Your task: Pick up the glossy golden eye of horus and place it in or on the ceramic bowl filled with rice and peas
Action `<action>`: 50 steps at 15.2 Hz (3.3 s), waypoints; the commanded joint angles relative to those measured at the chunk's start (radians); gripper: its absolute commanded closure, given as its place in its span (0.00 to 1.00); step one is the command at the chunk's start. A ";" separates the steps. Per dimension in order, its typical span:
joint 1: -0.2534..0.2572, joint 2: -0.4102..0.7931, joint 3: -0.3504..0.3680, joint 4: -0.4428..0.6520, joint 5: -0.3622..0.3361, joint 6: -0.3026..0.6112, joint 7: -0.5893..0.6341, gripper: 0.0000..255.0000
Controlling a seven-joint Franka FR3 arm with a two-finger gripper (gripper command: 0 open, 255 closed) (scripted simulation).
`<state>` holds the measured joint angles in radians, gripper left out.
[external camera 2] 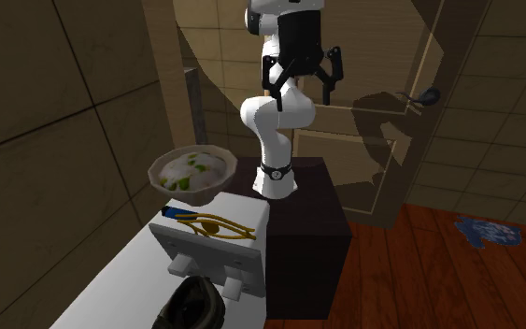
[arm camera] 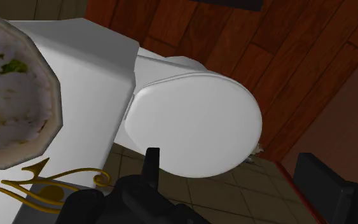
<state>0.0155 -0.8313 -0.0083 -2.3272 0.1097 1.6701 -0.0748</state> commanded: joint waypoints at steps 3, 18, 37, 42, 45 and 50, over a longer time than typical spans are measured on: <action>0.022 0.020 -0.065 -0.013 -0.035 0.023 -0.140 0.00; 0.256 0.487 -0.519 0.219 -0.119 0.180 -1.184 0.00; 0.318 0.732 -0.613 0.296 -0.012 0.289 -1.530 0.00; 0.318 0.733 -0.614 0.298 -0.011 0.288 -1.532 1.00; 0.318 0.734 -0.614 0.299 -0.011 0.288 -1.532 1.00; 0.319 0.726 -0.611 0.318 -0.017 0.263 -1.524 1.00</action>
<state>0.3341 -0.1018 -0.6205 -2.0158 0.0957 1.9427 -1.6020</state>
